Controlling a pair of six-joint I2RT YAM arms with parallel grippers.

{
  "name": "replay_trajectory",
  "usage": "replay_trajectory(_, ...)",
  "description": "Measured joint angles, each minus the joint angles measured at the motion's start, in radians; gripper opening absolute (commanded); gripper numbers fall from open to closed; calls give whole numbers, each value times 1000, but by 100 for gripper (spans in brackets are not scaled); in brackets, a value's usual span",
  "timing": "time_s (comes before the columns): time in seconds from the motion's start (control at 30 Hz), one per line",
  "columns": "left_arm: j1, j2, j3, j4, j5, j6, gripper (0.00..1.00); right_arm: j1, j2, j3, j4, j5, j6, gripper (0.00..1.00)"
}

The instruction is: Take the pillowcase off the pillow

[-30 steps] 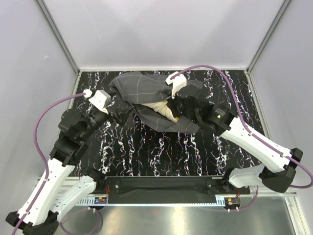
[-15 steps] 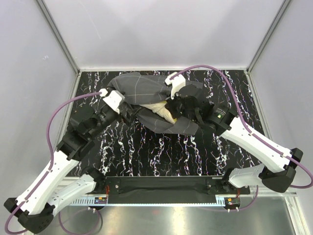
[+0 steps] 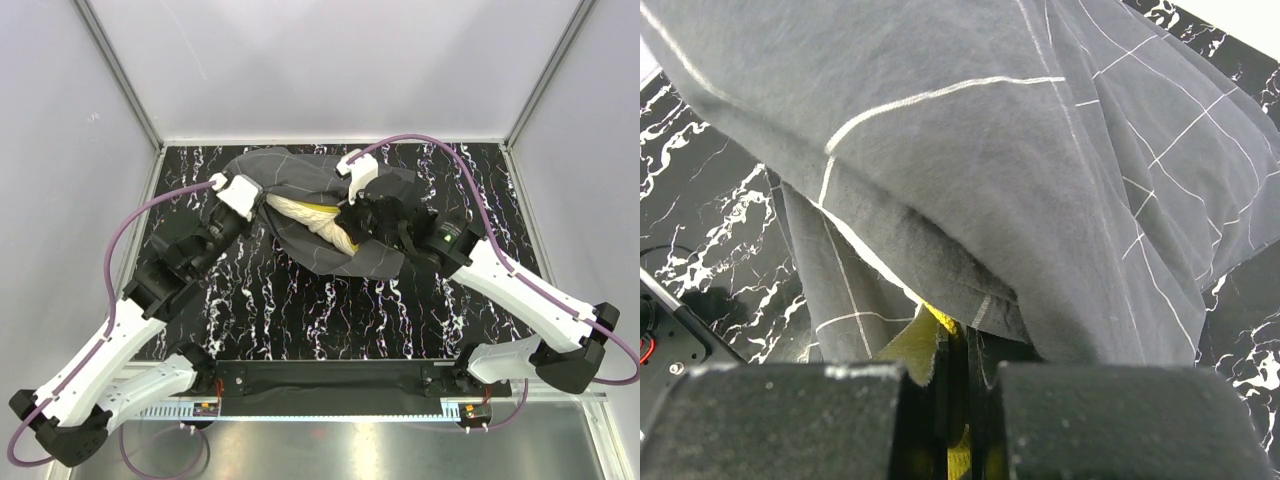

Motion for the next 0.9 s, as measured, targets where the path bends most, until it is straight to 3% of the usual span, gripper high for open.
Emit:
replay_trajectory(0.03,-3,10,8,1,-3,2,0,0,0,-1,0,0,0,0)
replay_trajectory(0.47,-20,85,106,20,-61,12,0,-1,-29,-45,3,-19,-1,0)
replay_trajectory(0.7,-17,241,306,31,-128,51,0,-1,-45,-103,3,-95,-6,0)
replay_trajectory(0.9,85,348,353,-2,-84,35,0,-1,-130,-133,-1,-105,-8,0)
